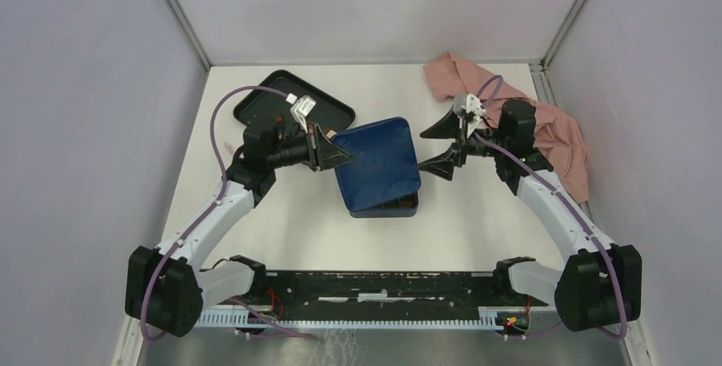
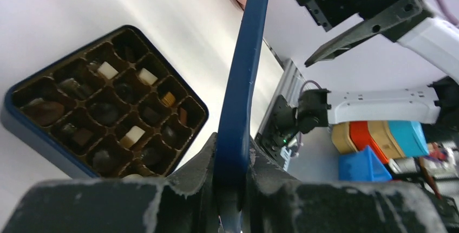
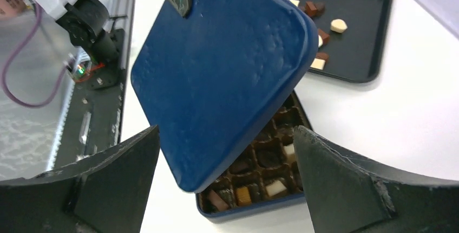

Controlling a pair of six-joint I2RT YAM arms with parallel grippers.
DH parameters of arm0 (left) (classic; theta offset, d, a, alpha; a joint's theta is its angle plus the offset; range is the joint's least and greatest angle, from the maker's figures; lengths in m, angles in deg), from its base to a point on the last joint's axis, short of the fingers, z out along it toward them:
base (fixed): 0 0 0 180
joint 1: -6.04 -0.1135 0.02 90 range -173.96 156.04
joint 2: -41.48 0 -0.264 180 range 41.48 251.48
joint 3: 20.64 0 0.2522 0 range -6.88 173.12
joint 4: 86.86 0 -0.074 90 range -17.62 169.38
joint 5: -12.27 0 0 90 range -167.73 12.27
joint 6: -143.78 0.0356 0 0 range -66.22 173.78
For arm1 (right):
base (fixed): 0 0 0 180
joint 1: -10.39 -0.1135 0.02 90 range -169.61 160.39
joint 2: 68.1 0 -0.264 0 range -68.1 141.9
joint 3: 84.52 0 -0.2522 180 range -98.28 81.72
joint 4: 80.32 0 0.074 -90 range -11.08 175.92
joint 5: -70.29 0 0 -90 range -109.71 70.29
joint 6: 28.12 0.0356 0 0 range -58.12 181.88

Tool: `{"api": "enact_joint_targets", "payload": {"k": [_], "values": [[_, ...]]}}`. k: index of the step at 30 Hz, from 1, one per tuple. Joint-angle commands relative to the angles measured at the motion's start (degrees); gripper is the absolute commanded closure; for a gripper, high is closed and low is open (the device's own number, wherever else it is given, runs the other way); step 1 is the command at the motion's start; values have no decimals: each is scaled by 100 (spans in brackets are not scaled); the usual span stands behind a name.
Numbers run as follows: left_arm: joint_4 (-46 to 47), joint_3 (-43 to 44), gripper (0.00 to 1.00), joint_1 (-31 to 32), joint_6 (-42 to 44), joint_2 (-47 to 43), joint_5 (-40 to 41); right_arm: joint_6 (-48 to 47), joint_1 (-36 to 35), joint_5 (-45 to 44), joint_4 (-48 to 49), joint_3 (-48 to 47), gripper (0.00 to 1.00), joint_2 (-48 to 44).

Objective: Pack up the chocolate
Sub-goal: Close the box lid on the packing box.

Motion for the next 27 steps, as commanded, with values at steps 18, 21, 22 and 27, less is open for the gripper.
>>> {"api": "enact_joint_targets", "payload": {"k": [18,21,22,27], "values": [[354,1326,98,-47,260,1159,-1665,4550,-756,-47,3824,850,29,622],[328,1460,95,-55,300,1262,-1738,5176,-770,-20,4371,900,62,747],[324,1475,94,-50,311,1282,-1730,5331,-770,-19,4547,911,74,777],[48,1565,66,-68,406,1243,-1097,5857,-764,-18,4816,889,100,750]]}}
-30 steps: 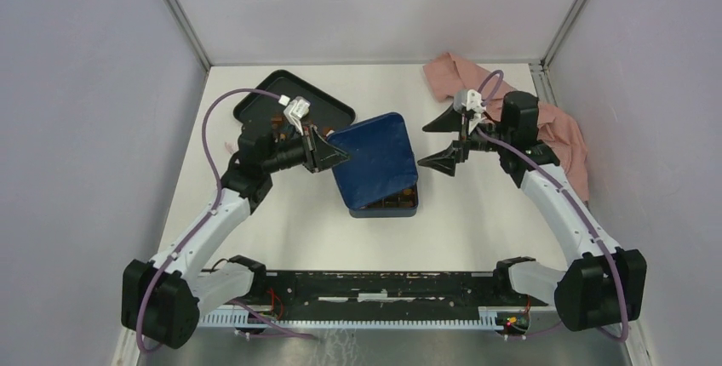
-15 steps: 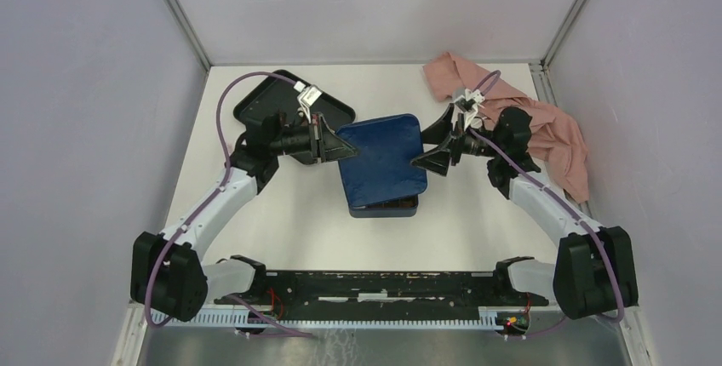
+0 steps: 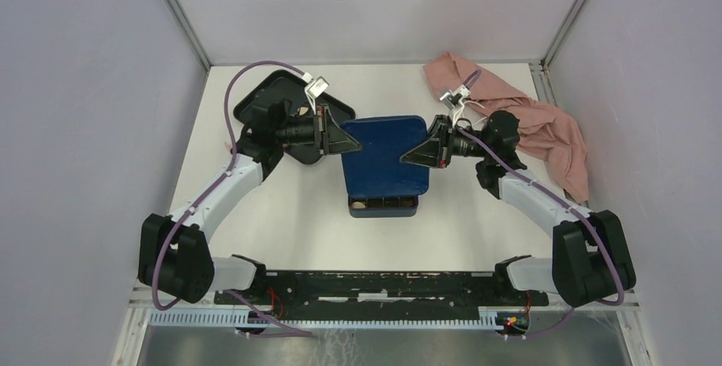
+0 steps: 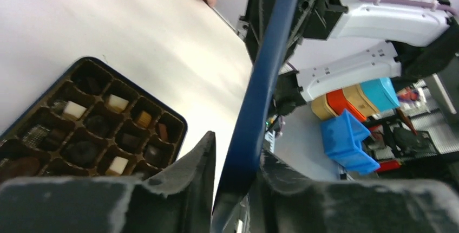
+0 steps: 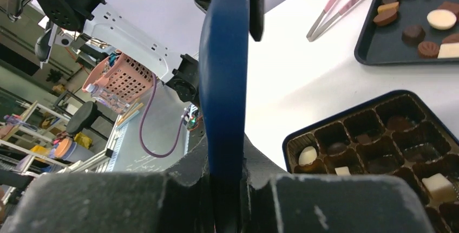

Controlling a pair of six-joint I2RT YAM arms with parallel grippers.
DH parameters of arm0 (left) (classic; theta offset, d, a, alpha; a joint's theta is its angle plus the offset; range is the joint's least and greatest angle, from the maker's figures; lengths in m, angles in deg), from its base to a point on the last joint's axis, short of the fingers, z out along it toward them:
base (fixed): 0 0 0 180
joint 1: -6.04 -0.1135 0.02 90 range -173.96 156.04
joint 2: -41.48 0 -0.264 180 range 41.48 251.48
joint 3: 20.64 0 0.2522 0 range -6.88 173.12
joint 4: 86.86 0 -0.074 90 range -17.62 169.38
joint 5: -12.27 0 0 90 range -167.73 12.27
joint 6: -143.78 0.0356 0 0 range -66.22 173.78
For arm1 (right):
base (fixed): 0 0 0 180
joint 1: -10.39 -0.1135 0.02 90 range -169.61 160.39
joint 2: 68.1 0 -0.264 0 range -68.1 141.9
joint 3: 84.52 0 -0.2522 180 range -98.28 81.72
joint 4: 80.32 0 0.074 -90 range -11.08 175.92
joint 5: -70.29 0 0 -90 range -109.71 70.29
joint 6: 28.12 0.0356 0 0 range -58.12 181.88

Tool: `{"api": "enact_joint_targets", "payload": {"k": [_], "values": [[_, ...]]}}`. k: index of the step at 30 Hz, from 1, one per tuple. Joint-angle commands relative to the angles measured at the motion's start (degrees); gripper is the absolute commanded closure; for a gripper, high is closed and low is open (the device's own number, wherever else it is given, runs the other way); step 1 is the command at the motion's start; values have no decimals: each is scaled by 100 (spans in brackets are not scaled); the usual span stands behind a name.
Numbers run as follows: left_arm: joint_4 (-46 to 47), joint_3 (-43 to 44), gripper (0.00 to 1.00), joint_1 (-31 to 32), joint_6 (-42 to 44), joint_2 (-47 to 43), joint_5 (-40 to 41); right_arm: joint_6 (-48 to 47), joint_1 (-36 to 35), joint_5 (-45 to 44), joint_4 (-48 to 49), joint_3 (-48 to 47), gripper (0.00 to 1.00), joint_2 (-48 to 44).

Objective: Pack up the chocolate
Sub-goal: Close the box lid on the packing box.

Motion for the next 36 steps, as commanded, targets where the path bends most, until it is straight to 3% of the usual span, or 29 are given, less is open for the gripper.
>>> {"api": "enact_joint_targets", "payload": {"k": [1,3,5,7,9,11,14,18,24,36], "values": [[-132,324,60,-73,113,-91,741,647,-22,29,782,-2,100,-80],[-578,389,47,-162,271,-276,1673,744,30,-44,796,33,100,-149],[-997,365,42,-268,374,-619,2708,795,132,-145,769,92,100,-172],[-1507,342,29,-346,396,-1039,3942,815,202,-267,755,206,100,-150],[-1980,300,8,-379,445,-1482,5081,878,212,-400,777,315,100,-77],[-2191,75,0,-392,359,-1926,5699,1153,192,-478,985,429,100,60],[-2181,-239,0,-396,316,-2386,5132,1677,112,-498,1403,577,100,378],[-1959,-883,1,-391,-144,-2816,4165,1723,-139,-784,871,606,100,628],[-1462,-1906,4,-393,-817,-3436,4029,1640,-399,-1336,415,689,100,872],[-669,-2542,17,-337,-1303,-2909,3786,1690,-484,-1823,420,805,99,1514]]}}
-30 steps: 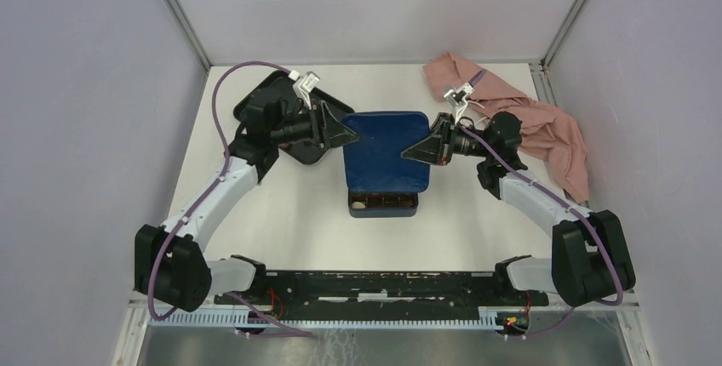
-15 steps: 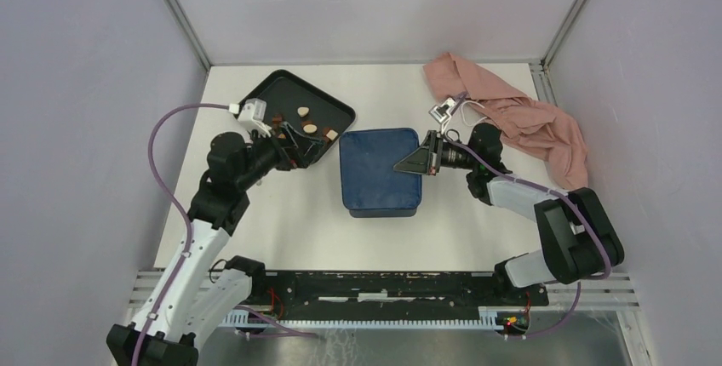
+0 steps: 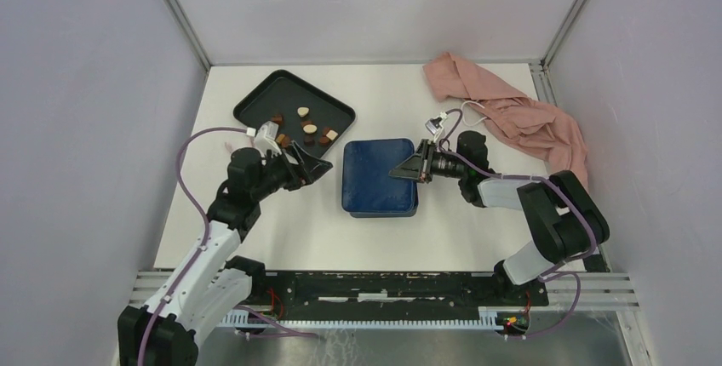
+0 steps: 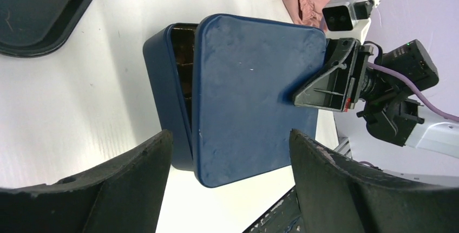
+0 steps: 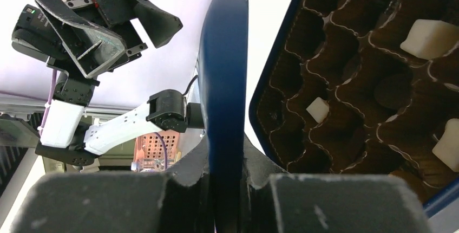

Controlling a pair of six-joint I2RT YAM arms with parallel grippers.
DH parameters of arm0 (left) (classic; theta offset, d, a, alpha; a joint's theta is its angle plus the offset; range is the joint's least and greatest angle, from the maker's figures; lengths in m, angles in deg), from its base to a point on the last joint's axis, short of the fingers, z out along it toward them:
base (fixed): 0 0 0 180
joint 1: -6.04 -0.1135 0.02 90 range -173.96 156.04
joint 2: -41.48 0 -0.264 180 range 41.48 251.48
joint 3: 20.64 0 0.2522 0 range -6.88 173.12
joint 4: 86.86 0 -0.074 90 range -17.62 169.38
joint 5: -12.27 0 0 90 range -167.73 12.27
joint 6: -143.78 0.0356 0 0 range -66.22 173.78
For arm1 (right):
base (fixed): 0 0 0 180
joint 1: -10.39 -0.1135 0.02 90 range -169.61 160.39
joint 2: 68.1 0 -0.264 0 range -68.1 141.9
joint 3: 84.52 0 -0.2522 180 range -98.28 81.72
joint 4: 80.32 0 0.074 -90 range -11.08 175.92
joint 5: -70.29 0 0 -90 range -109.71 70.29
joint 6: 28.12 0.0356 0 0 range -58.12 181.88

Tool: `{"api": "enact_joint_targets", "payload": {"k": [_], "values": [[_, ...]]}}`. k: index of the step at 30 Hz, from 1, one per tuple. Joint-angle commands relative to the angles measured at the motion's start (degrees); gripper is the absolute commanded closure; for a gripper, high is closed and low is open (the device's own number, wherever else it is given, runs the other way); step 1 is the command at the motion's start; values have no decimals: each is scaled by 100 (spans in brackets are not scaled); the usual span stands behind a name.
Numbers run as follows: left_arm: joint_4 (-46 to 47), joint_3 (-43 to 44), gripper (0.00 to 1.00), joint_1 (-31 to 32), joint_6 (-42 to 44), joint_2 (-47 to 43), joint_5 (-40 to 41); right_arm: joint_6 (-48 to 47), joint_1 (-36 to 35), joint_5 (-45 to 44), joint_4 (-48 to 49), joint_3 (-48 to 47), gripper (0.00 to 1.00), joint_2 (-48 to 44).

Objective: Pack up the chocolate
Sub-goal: Close the box lid on the packing box.

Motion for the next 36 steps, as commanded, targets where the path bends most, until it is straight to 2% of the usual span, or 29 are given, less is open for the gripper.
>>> {"api": "enact_joint_targets", "payload": {"k": [1,8,17,27,32,36], "values": [[705,-134,19,59,-343,105,-219,92,-69,-160,168,-93,99,123],[948,-212,29,237,-332,505,-393,-191,-26,-178,-229,-263,100,391],[790,-120,39,500,20,961,-254,-36,260,-135,-76,-234,98,343],[661,193,38,1212,272,1678,192,30,350,-33,-5,-277,95,566],[343,389,38,1468,365,1863,555,754,361,198,950,-137,94,647],[266,431,27,1512,377,1655,714,894,362,209,1097,-116,95,664]]}}
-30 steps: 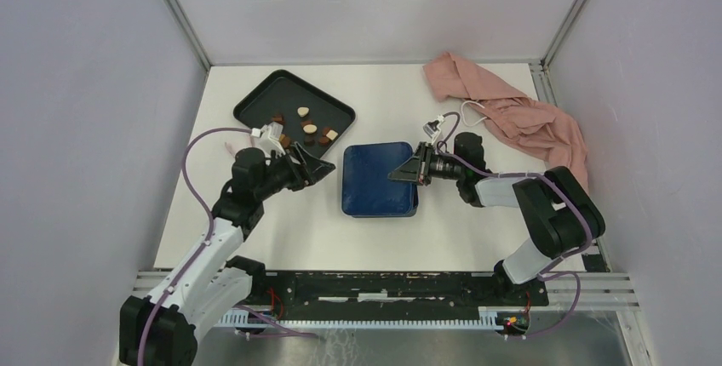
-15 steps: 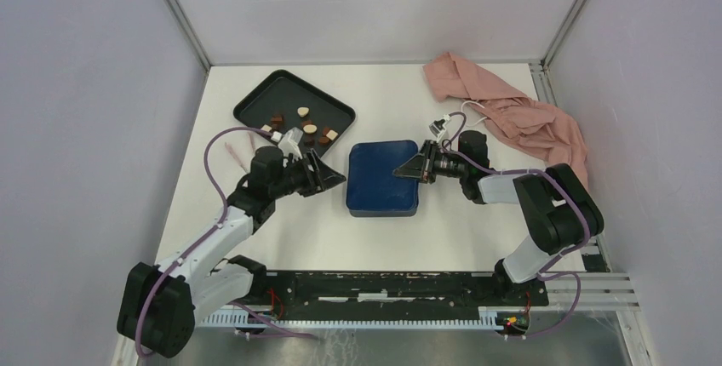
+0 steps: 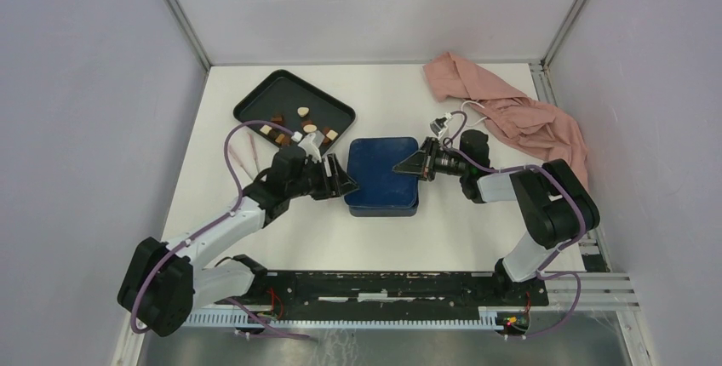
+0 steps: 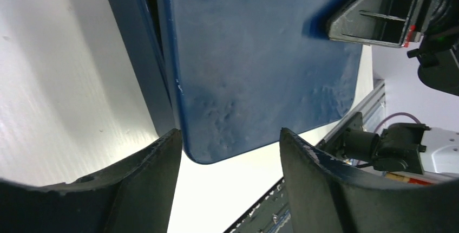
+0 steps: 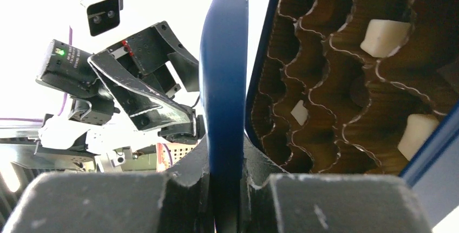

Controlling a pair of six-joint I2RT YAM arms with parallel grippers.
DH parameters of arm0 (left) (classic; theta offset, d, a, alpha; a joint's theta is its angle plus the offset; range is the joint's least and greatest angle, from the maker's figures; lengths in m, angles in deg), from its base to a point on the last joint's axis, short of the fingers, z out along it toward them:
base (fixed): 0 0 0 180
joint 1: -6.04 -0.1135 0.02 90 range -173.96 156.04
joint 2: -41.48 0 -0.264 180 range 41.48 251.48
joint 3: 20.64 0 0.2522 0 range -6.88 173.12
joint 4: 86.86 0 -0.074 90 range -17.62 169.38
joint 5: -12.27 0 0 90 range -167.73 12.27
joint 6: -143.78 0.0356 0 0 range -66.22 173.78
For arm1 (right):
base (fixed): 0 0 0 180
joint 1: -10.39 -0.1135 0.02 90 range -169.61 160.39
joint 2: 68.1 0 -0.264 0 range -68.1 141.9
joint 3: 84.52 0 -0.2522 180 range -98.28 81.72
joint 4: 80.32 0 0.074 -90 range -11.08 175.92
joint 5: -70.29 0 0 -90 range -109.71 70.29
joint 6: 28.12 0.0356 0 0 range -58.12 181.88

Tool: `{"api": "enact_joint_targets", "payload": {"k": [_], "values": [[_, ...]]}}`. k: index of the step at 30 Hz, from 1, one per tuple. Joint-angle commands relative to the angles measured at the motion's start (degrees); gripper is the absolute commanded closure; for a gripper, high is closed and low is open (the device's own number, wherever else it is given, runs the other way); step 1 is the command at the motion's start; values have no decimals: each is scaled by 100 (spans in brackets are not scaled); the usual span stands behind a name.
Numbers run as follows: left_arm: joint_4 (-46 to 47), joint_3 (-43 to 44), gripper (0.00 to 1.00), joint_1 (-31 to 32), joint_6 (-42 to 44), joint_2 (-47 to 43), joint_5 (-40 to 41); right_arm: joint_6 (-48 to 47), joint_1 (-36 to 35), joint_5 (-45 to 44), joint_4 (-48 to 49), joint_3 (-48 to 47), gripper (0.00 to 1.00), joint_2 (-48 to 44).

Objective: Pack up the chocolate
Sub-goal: Close the box lid on the packing box.

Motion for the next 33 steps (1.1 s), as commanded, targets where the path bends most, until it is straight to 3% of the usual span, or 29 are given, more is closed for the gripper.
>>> {"api": "enact_joint_targets", "payload": {"k": [1,5,16,29,33], "values": [[-115,244,24,47,255,-289,406,397,31,128,836,-51,95,24],[-199,204,21,52,257,-569,605,-198,36,43,31,-204,96,-65],[-532,196,22,52,380,-574,794,-394,-25,-15,-225,-232,97,-17],[-349,198,25,102,393,-241,515,143,64,110,510,-108,96,94],[-301,202,25,138,380,-188,478,-111,68,60,170,-169,96,97]]}}
